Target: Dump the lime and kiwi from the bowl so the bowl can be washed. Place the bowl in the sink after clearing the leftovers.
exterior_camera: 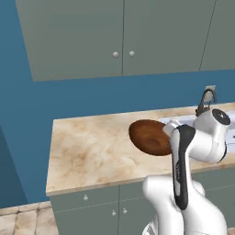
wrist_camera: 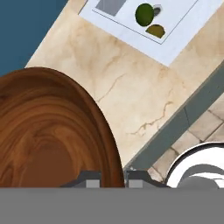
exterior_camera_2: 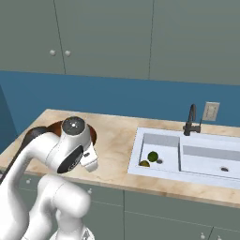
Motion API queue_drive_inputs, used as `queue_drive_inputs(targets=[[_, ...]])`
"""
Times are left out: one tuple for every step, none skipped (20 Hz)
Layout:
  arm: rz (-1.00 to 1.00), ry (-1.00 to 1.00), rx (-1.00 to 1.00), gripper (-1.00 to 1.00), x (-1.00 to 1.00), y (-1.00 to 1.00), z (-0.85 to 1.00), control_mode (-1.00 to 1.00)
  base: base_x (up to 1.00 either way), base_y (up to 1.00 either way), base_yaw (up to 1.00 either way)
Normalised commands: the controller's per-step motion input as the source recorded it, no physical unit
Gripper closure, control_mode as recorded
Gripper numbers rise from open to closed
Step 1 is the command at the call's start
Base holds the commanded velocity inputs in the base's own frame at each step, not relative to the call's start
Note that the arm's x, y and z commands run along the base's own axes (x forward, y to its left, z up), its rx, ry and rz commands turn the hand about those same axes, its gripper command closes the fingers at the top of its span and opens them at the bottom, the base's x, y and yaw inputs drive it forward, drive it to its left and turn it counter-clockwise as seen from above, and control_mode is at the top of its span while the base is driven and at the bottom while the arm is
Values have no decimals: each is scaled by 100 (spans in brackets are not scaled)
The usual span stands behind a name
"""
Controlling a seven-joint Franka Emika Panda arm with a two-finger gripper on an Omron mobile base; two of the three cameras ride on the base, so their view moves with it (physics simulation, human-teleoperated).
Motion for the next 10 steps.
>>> queue_drive_inputs(targets=[[5, -35, -61, 100, -36, 26, 26, -100, 0, 0, 0], [5, -37, -59, 100, -39, 28, 22, -100, 0, 0, 0], [3, -29, -43, 100, -32, 24, 28, -100, 0, 0, 0], [0, -9, -13, 100, -4, 1, 11, -100, 0, 0, 0], [0, -3, 0, 100, 0, 0, 0, -100, 0, 0, 0], [0, 0, 0, 100, 0, 0, 0, -100, 0, 0, 0], [0, 0, 0, 100, 0, 0, 0, -100, 0, 0, 0], [0, 0, 0, 100, 0, 0, 0, -100, 0, 0, 0], [0, 0, 0, 100, 0, 0, 0, -100, 0, 0, 0], [0, 0, 0, 100, 0, 0, 0, -100, 0, 0, 0]])
